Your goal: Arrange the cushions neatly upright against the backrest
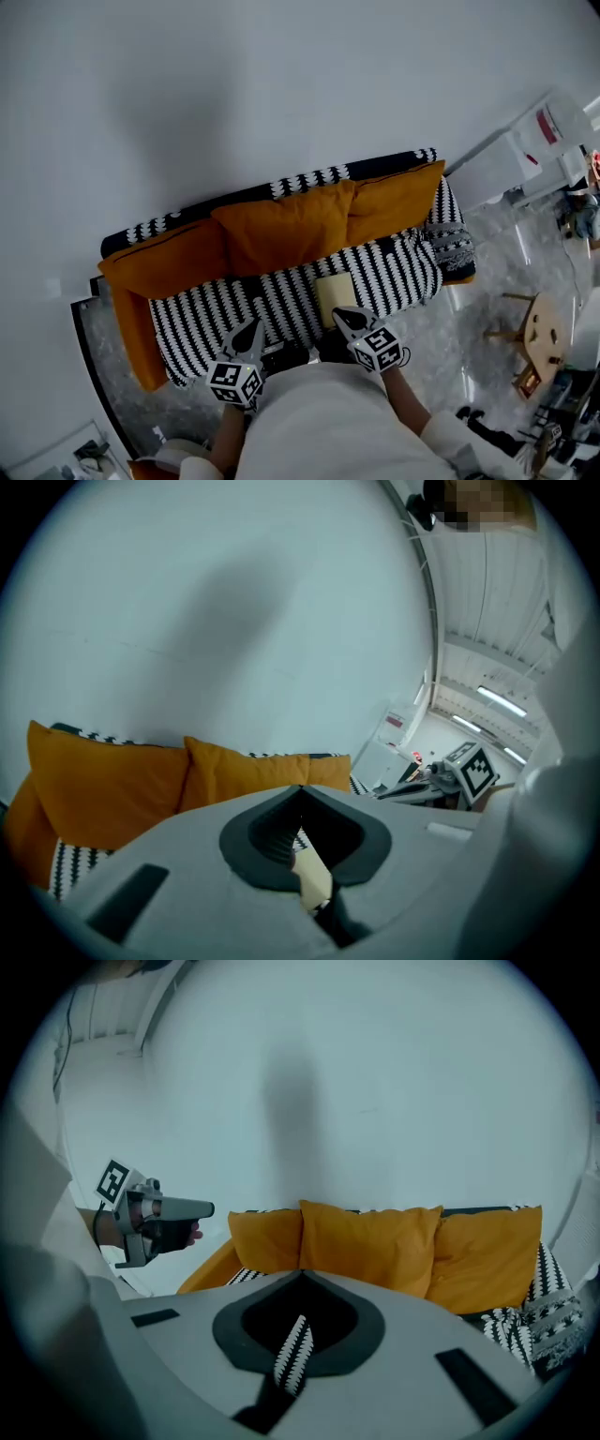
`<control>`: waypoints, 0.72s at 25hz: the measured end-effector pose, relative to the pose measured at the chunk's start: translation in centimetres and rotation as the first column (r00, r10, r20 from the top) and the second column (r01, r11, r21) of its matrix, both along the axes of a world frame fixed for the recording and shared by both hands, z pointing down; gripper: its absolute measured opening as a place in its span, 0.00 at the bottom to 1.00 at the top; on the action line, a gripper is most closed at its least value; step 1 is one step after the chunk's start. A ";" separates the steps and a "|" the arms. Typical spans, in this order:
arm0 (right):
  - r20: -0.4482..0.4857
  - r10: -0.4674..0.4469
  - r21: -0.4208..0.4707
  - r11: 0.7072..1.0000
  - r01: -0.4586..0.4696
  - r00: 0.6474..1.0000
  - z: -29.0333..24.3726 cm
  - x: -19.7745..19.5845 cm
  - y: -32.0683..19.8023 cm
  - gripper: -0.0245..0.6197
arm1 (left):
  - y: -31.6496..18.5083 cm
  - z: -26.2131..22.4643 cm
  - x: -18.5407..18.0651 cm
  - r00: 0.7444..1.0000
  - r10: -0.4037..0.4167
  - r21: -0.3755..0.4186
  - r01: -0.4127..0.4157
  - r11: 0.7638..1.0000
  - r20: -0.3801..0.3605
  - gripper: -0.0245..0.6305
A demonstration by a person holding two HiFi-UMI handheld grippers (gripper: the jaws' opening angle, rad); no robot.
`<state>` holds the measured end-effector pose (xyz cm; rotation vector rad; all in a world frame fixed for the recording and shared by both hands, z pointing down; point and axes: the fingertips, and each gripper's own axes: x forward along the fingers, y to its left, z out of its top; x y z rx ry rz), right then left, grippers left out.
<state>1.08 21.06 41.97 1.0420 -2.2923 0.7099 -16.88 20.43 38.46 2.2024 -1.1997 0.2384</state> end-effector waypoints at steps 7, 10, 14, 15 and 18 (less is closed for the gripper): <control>0.098 0.030 -0.024 0.999 -0.028 0.995 -1.7 2.5 2.6 0.05 | 3.4 -2.3 4.3 0.998 0.040 0.027 -0.039 0.999 -0.039 0.05; 0.104 -0.016 0.047 0.999 0.011 0.994 -3.9 4.0 2.8 0.05 | 5.2 -2.8 5.4 1.000 0.016 0.049 -0.015 0.999 -0.003 0.05; 0.127 -0.068 0.145 0.988 0.049 0.990 -7.8 8.2 5.2 0.05 | 8.1 -3.2 9.0 0.999 -0.030 0.050 0.031 0.998 -0.016 0.05; 0.131 -0.081 0.159 0.986 0.059 0.988 -8.4 9.3 6.1 0.05 | 8.8 -3.4 10.4 0.999 -0.033 0.053 0.034 0.998 -0.020 0.05; 0.157 -0.119 0.162 0.982 0.094 0.980 -8.9 12.2 9.5 0.05 | 12.3 -3.9 15.4 1.000 -0.018 0.066 0.017 0.998 0.010 0.05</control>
